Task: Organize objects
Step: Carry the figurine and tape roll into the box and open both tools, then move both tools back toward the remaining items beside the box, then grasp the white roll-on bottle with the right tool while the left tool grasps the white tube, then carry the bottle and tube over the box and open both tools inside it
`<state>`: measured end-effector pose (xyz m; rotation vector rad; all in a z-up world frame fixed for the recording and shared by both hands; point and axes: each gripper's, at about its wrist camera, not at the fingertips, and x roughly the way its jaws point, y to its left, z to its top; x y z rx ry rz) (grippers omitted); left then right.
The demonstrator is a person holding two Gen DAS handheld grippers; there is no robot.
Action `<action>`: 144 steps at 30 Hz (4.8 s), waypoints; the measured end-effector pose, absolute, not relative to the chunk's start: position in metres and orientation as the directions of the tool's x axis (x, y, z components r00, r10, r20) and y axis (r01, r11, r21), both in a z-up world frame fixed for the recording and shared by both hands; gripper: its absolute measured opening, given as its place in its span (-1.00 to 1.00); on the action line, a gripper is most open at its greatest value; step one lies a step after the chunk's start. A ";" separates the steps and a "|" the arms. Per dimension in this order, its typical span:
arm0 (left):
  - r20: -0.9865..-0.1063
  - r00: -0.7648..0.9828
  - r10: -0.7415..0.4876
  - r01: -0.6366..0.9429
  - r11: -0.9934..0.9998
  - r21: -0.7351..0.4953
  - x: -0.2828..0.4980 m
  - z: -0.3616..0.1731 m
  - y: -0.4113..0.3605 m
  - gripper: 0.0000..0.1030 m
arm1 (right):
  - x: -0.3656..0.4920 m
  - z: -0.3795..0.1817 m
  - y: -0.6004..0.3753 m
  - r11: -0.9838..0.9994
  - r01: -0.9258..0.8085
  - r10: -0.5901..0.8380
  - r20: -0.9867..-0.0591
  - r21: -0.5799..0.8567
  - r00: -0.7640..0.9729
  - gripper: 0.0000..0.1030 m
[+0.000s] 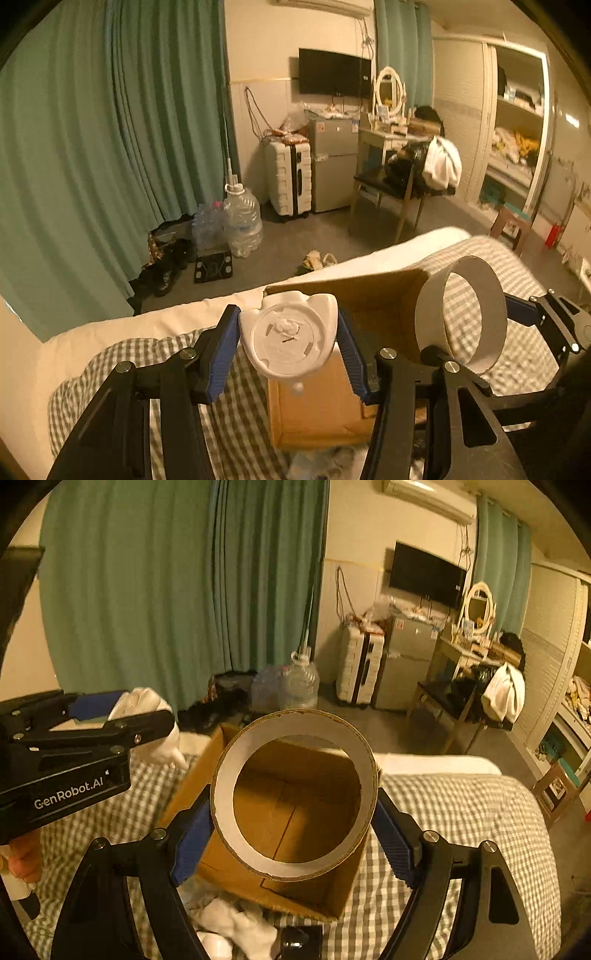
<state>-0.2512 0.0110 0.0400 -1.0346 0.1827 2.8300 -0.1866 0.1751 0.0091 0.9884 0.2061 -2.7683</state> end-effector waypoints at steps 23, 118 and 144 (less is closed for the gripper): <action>-0.613 -0.790 0.016 -0.178 -0.963 0.204 -0.248 0.001 0.036 0.84 | -0.190 -0.057 0.196 -0.967 0.252 -0.171 -0.658 -0.030 -0.733 0.82; -0.815 -0.575 0.074 -0.257 -0.962 0.094 -0.045 -0.152 0.030 -0.54 | -0.048 -0.156 0.203 -0.976 0.212 -0.159 -0.799 0.040 -0.580 -0.23; -0.727 -0.681 0.085 -0.237 -0.965 0.109 -0.068 0.029 -0.006 -0.54 | -0.021 -0.004 0.161 -0.958 0.279 -0.175 -0.640 -0.065 -0.748 -0.23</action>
